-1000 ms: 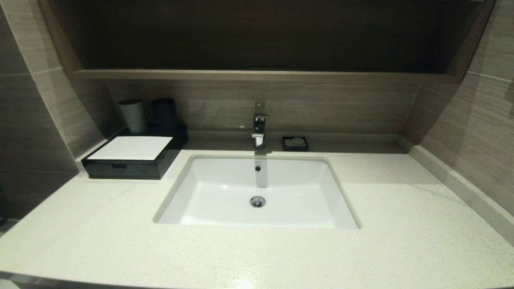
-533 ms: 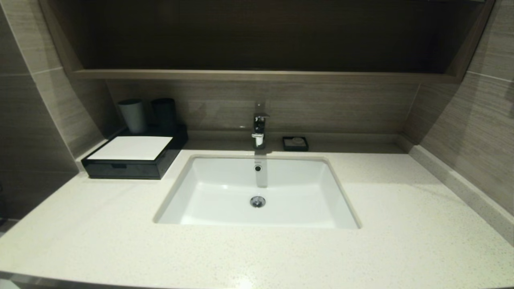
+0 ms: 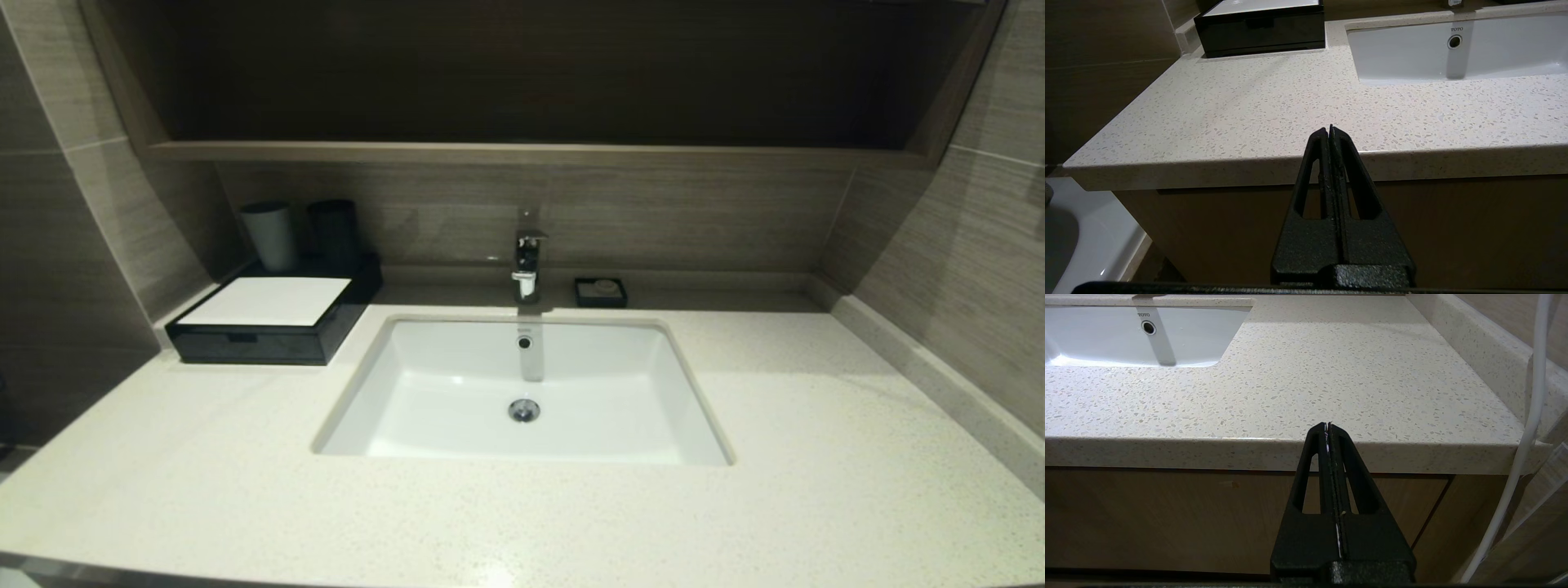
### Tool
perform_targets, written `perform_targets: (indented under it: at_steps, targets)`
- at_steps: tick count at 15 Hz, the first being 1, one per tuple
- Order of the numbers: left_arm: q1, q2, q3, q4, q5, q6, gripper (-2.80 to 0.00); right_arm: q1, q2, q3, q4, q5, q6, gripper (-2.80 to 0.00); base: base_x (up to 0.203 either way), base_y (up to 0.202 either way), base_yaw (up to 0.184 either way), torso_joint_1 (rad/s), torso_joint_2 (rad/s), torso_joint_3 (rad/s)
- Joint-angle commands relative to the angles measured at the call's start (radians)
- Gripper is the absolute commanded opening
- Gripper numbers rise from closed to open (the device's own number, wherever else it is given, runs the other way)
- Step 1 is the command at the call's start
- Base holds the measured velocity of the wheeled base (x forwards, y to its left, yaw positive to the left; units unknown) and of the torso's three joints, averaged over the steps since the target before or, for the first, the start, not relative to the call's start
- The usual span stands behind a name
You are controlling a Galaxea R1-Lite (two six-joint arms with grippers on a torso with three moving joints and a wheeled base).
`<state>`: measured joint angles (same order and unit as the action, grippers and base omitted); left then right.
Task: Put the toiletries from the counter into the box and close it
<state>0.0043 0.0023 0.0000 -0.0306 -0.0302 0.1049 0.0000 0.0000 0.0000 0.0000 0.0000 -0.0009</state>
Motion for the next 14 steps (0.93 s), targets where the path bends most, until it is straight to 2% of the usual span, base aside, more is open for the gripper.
perform_targets:
  at_steps: [1,5,14]
  targets:
    - [0.0,-0.001,0.018,0.0,0.0,0.0,-2.8,0.0,0.0,0.0,0.0,0.0,-0.001,-2.8,0.0,0.0,0.0,0.0,0.0,0.0]
    - [0.0,-0.001,0.018,0.0,0.0,-0.024,-2.8,0.0,0.0,0.0,0.0,0.0,-0.001,-2.8,0.0,0.0,0.0,0.0,0.0,0.0]
    - [0.0,-0.001,0.018,0.0,0.0,-0.025,-2.8,0.0,0.0,0.0,0.0,0.0,-0.001,-2.8,0.0,0.0,0.0,0.0,0.0,0.0]
